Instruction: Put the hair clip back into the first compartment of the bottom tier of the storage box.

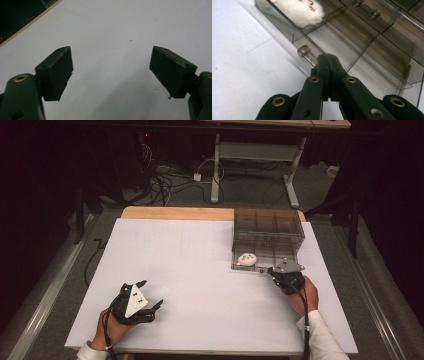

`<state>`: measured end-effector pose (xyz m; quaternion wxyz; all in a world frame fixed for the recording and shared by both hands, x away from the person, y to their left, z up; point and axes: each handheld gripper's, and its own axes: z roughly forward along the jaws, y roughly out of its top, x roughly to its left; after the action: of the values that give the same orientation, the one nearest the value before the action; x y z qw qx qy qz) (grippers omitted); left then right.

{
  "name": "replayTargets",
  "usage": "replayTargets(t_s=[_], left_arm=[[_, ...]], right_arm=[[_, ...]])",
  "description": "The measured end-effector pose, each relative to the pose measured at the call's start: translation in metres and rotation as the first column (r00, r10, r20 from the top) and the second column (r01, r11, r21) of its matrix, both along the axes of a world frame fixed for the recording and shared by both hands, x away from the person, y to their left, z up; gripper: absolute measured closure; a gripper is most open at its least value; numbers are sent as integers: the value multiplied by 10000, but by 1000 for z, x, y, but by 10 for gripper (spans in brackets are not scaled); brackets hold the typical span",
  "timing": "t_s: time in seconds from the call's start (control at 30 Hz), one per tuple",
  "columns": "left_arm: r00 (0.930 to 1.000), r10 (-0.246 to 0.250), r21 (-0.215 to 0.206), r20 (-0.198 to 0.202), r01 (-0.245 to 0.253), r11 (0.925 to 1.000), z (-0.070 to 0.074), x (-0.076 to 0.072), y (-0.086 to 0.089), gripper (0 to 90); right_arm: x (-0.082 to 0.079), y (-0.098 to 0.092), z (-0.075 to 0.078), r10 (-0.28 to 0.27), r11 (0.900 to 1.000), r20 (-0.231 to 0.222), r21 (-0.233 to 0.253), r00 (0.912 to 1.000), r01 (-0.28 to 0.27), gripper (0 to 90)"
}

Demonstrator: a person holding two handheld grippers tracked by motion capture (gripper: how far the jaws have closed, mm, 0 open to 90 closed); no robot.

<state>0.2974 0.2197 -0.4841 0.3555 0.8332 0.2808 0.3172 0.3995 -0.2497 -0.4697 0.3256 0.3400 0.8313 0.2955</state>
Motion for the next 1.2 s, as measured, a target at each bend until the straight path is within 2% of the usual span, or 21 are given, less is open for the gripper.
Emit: replayTargets(t_s=[0.2,0.3,0.47,0.63,0.73,0.87,1.2], left_arm=[[10000,-7,10,-4,7,10000,0,0,0,182],[10000,12,-32,13,-12,10000,0,0,1,181],[10000,-9,29,-13,9,10000,-1,0,0,181],[10000,18,4,-32,-18,10000,-1,1,0,182],[10000,-9,27,-38,9,10000,-1,1,-1,182],[10000,-2,21,-43,2,10000,-1,1,-1,181],[10000,29,4,-37,-29,10000,-1,1,0,182]], right_arm=[[3,2,-1,-95,9999,116,-104,9999,97,900],[5,1,-3,-315,9989,149,-330,9994,320,900],[10,-3,-6,-606,9976,91,-342,9981,609,900],[15,-1,-6,-657,9970,205,-387,9976,664,900],[18,0,-7,-722,9954,280,-607,9970,738,900],[22,0,-5,-827,9950,252,-547,9963,840,900],[31,2,-6,-977,9920,275,-774,9948,995,900]])
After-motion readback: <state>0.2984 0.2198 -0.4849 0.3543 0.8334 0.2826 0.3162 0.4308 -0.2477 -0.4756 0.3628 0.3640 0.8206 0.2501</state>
